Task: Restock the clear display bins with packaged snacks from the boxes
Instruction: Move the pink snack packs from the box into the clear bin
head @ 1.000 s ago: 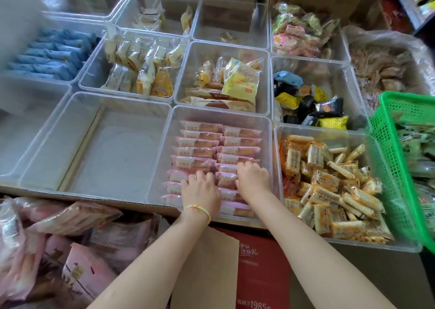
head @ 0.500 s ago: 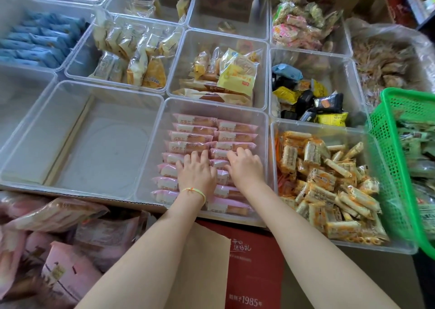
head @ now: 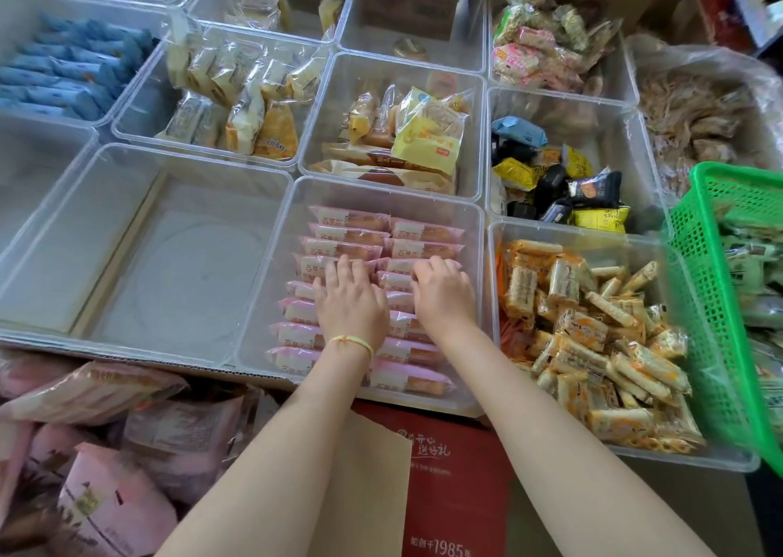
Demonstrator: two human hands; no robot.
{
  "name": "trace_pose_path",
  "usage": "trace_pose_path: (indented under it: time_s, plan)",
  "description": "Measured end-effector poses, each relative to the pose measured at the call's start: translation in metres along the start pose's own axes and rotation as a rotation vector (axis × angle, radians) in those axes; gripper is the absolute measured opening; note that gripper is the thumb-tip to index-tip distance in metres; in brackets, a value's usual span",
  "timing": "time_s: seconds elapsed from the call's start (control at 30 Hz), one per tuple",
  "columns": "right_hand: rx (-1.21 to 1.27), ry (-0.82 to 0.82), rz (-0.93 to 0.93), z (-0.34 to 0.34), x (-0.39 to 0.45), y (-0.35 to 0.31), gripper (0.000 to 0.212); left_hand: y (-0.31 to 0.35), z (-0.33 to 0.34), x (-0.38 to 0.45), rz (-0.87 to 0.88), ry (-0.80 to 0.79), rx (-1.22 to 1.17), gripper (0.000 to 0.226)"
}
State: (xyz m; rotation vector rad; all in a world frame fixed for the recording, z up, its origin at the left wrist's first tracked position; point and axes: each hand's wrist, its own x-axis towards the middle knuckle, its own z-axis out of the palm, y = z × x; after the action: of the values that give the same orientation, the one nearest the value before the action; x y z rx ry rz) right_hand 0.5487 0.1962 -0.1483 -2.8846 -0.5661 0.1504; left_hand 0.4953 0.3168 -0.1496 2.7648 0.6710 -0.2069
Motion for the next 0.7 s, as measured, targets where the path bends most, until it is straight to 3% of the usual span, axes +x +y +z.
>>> trace_pose_path:
  time_s: [0.17, 0.47, 0.7]
  plan:
    - [-0.012, -0.079, -0.033, 0.002, 0.008, 0.002, 0.025, 0.002, 0.010, 0.022, 0.000, -0.025, -0.081, 0.051]
    - [-0.056, -0.009, 0.064, 0.006, 0.017, 0.002, 0.018, 0.000, 0.009, -0.009, 0.026, 0.010, 0.177, 0.045]
    - [-0.025, 0.055, 0.001, 0.001, 0.017, 0.002, 0.021, 0.007, -0.002, 0.017, 0.020, 0.044, -0.116, 0.051]
